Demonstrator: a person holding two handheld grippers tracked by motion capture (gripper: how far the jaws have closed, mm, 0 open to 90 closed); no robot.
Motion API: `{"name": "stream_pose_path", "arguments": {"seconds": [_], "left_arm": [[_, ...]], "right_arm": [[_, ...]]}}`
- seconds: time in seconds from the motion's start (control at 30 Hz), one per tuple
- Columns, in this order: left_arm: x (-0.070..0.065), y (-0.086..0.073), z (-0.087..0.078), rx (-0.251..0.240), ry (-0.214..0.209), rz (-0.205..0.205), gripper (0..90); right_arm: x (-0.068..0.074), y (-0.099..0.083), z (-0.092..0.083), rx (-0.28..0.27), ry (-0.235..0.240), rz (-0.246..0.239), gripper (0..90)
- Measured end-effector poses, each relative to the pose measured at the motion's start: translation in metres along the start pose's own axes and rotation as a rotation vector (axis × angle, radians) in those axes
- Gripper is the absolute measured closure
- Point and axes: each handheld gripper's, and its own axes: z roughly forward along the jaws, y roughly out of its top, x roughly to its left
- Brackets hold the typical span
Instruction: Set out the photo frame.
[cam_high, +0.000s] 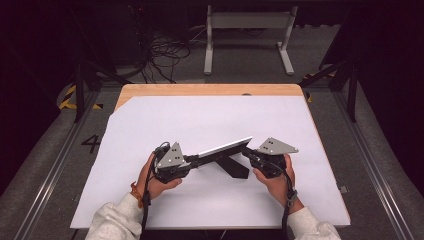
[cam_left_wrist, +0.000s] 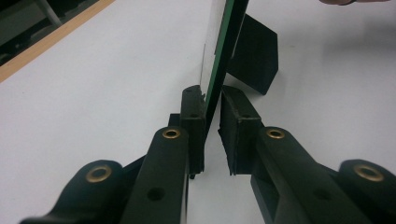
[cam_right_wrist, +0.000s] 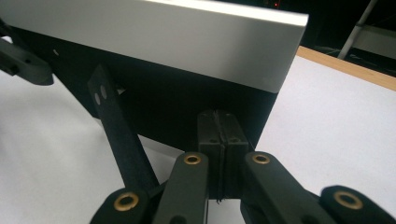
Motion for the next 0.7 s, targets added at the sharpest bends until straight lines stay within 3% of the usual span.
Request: {"name": "stream_pose_path", "arguments": {"seconds": [0.23, 0.7], "left_arm": [[-0.007, 0.003, -0.002, -0.006, -0.017, 0.019, 81.1], [-0.018, 0.006, -0.003, -0.006, -0.056, 0.039, 79.9]], "right_arm": [[0.002, 0.0, 0.005, -0.005, 0.011, 0.02, 90.0], [0.011, 0.006, 0.018, -0.005, 0.02, 0.008, 90.0]]}}
